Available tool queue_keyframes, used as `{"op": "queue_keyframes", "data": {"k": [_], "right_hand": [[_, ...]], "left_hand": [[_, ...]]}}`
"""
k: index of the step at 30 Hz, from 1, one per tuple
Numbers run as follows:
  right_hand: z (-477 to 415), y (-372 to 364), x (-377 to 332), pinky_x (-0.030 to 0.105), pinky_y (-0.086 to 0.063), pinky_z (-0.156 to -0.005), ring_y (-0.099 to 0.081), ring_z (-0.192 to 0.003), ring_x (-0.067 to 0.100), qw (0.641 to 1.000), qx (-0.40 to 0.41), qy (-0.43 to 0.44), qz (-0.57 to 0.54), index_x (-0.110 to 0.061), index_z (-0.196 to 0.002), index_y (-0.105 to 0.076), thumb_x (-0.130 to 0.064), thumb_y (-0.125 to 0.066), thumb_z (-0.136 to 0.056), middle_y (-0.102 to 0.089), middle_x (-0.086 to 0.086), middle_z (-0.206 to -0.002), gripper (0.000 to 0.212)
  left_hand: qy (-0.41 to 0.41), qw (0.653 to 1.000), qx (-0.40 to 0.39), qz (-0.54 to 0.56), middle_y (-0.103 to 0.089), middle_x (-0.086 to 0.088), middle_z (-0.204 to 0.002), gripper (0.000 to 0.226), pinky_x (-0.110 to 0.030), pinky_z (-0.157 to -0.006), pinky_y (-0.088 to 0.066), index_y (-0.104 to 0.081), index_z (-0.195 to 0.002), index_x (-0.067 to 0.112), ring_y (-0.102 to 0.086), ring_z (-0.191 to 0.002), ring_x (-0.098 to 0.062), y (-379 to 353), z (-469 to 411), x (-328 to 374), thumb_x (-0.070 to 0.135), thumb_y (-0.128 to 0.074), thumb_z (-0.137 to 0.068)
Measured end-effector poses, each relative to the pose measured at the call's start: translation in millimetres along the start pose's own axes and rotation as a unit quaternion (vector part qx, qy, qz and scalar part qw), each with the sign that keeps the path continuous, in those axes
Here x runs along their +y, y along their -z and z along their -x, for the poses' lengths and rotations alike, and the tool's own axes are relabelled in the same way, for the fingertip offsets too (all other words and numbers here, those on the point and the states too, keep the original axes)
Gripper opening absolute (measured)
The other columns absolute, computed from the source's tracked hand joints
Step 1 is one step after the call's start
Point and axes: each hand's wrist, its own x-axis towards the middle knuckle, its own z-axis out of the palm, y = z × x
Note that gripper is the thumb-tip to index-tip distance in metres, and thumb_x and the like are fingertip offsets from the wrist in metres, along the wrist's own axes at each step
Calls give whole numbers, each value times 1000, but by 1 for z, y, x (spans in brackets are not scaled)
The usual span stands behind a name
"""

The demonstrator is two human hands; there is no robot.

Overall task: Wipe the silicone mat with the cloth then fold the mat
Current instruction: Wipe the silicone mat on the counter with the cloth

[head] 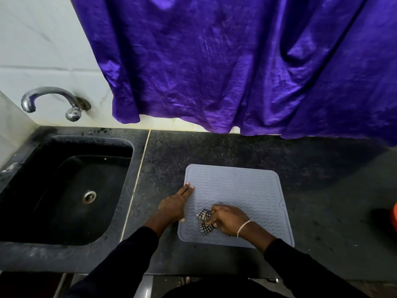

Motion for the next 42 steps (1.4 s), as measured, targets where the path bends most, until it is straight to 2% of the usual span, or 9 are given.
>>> {"op": "queue_keyframes", "data": {"k": [3,7,12,18,24,30,34,37,42], "right_hand": [[-5,13,-2,29,-49,-88,-58,-120,20,999,-27,2,22,-40,-121,-70,-20,-63,-87,-61,-6,-122,40],[-19,22,-24,35,-52,-88,-61,-115,24,1000,-15,15,19,-41,-119,-70,-24,-64,-88,-61,-5,-118,36],[-34,7,-50,41,-53,-86,-59,-114,28,999,9,36,37,-38,-121,-71,-20,-68,-84,-58,0,-116,40],[-32,-1,-48,38,-50,-90,-56,-118,27,998,19,28,50,-36,-121,-70,-21,-72,-83,-58,1,-122,41],[-27,15,-42,40,-55,-95,-63,-118,32,996,-12,-21,85,-19,-121,-67,-22,-64,-86,-66,7,-124,35],[-18,16,-50,37,-53,-90,-61,-116,28,998,-27,35,38,-37,-119,-72,-19,-62,-88,-63,-1,-122,37],[-20,-1,-66,38,-54,-93,-60,-119,30,998,-19,40,32,-30,-117,-74,-19,-61,-88,-64,3,-121,34],[-16,-9,-65,36,-53,-95,-58,-121,29,999,-4,28,22,-28,-119,-71,-33,-65,-87,-63,2,-125,33],[5,-11,-41,33,-53,-91,-58,-122,20,1000,-11,19,4,-35,-119,-70,-31,-65,-86,-60,-4,-122,34]], "left_hand": [[5,1000,-5,3,15,17,-167,115,-52,-111,-43,4,-160,37,-40,-145,-32,1,0,1,22,-76,-79],[23,999,24,-14,9,19,-167,110,-54,-114,-40,3,-160,35,-27,-148,-37,2,3,5,24,-74,-83],[40,998,40,-35,5,17,-167,99,-53,-102,-50,-11,-159,32,-27,-141,-34,5,10,0,30,-76,-84],[51,996,21,-67,-2,10,-168,96,-52,-106,-47,-13,-159,34,-27,-142,-33,10,8,1,30,-75,-86],[63,994,-9,-89,3,7,-169,112,-53,-107,-45,-6,-160,32,-24,-145,-35,7,5,3,39,-82,-78],[66,992,-10,-110,5,2,-170,103,-51,-109,-43,-4,-161,28,-23,-146,-36,6,2,7,34,-75,-86],[62,990,-12,-124,9,1,-170,97,-51,-107,-43,-3,-161,28,-23,-146,-36,7,5,7,26,-70,-90],[69,990,-16,-125,10,1,-170,90,-52,-109,-41,-3,-161,28,-22,-147,-36,8,6,9,28,-64,-94],[76,991,-39,-106,11,0,-169,100,-54,-111,-39,-1,-161,28,-20,-148,-39,12,5,12,35,-70,-89]]}}
